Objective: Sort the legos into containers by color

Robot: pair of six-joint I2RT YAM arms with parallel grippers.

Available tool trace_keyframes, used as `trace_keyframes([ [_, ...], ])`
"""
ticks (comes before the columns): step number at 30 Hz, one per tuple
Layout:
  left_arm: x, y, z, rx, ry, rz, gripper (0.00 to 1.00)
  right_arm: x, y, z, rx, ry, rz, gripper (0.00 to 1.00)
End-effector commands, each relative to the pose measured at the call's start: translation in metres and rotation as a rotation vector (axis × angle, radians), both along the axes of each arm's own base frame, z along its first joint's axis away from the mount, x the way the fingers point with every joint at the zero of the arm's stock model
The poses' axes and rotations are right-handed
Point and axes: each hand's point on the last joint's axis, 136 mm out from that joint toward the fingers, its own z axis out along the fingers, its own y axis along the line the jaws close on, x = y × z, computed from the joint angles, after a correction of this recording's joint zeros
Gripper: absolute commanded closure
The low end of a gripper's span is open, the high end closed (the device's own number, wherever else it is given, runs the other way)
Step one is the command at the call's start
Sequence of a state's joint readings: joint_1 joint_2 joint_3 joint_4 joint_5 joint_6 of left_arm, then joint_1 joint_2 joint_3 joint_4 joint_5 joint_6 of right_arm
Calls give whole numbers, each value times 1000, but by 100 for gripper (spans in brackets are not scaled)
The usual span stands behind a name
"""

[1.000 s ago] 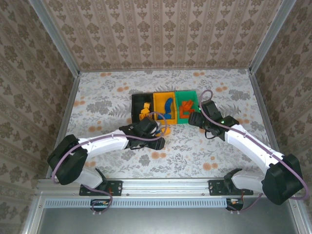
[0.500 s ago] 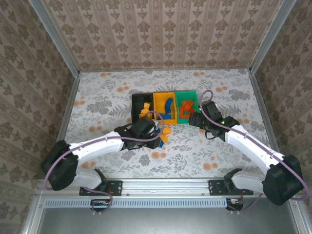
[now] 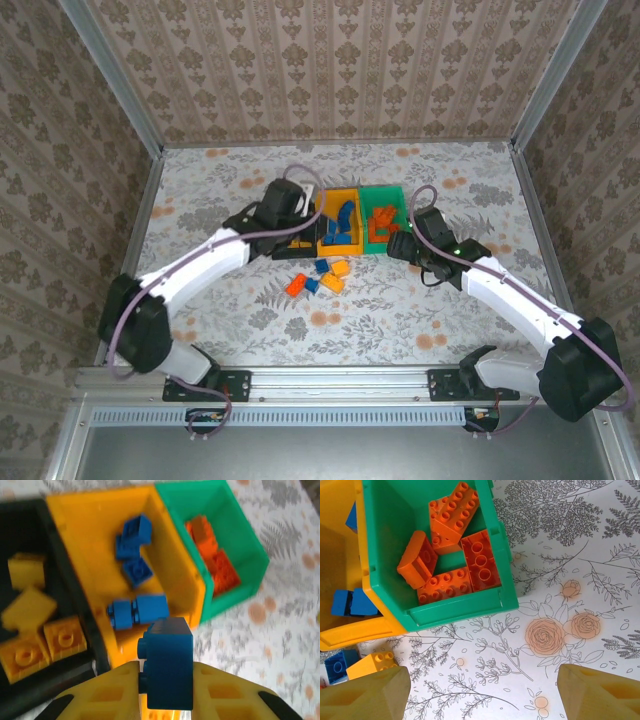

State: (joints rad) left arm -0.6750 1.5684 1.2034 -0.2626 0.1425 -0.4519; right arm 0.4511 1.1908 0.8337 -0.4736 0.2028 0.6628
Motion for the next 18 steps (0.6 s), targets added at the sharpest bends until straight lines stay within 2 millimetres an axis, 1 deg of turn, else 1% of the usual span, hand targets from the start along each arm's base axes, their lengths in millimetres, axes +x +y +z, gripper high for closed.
trace_keyframes([
  [1, 31, -19, 1, -22, -22, -38, 76, -5, -7, 1, 1, -2, -25, 21],
  [3, 46, -26, -9, -15, -2, -34, 77, -7, -8, 2, -2, -5, -26, 21],
  [5, 56, -31, -20, -9, 20, -30, 77, -8, -8, 3, 1, -8, -23, 21],
  [9, 67, -37, -36, 10, 48, -25, 77, -9, -8, 4, 4, -10, -19, 21],
  [12, 69, -39, -47, 18, 71, -26, 74, -10, -8, 4, 6, -10, -16, 21],
  [13, 69, -40, -48, 18, 76, -27, 71, -10, -7, 4, 8, -9, -15, 21],
  [14, 69, -41, -48, 18, 77, -26, 66, -10, -7, 4, 10, -10, -14, 21],
  [17, 68, -39, -44, 13, 70, -22, 49, -10, -6, 3, 15, -8, -9, 21],
  [18, 67, -39, -42, 11, 68, -20, 44, -10, -5, 3, 18, -8, -8, 21],
])
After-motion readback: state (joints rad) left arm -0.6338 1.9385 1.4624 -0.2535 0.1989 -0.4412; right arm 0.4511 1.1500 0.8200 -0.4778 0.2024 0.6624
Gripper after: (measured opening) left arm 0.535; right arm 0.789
